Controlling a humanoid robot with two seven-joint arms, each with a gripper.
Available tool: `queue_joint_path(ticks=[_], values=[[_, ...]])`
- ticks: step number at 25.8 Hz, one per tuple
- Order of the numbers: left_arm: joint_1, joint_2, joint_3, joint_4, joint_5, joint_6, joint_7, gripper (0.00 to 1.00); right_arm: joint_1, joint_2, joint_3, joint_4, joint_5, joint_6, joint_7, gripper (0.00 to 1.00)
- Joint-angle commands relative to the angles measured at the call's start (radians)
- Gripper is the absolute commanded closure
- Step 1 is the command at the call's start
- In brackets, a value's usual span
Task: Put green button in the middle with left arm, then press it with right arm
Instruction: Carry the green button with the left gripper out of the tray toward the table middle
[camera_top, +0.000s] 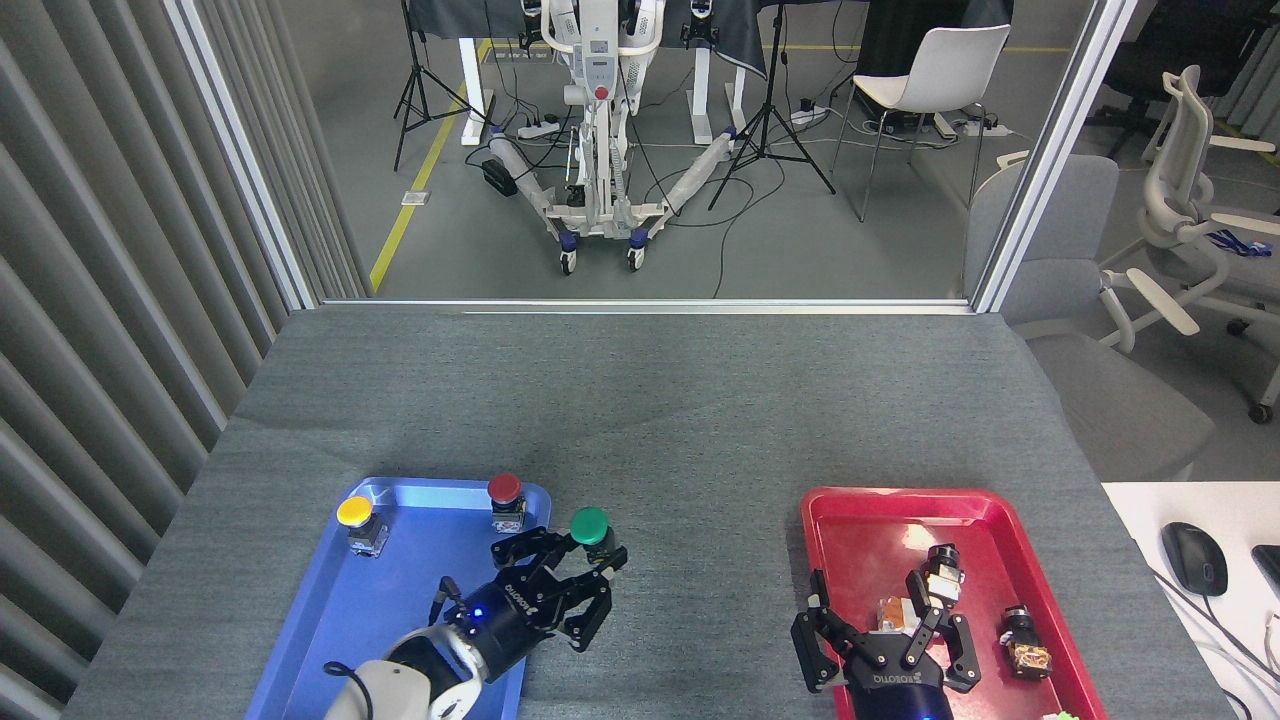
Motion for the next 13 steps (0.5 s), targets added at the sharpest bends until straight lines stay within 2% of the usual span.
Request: queue_joint_path(ticks=[1, 6, 9, 13], values=[[-0.062, -0.084, -0.056, 0.125, -0.071, 0.072, -0.021, 1.00, -0.001, -0.006, 0.014, 0.000, 0.000, 0.001, 0.009, 0.00], [-0.122, -0.155, -0.062, 0.298, -0.076, 0.104, -0.020, 1.00, -0.004, -0.012, 0.017, 0.000, 0.000, 0.005, 0.010, 0.00], [-0.126, -0.181, -0.072, 0.322, -0.077, 0.121, -0.023, 1.00, -0.005, -0.017, 0.037, 0.000, 0.000, 0.022, 0.010, 0.00], [-0.126, -0.179, -0.103, 0.347, -0.070, 0.124, -0.018, 1.00, -0.005, -0.022, 0.044, 0.000, 0.000, 0.027, 0.010, 0.00]])
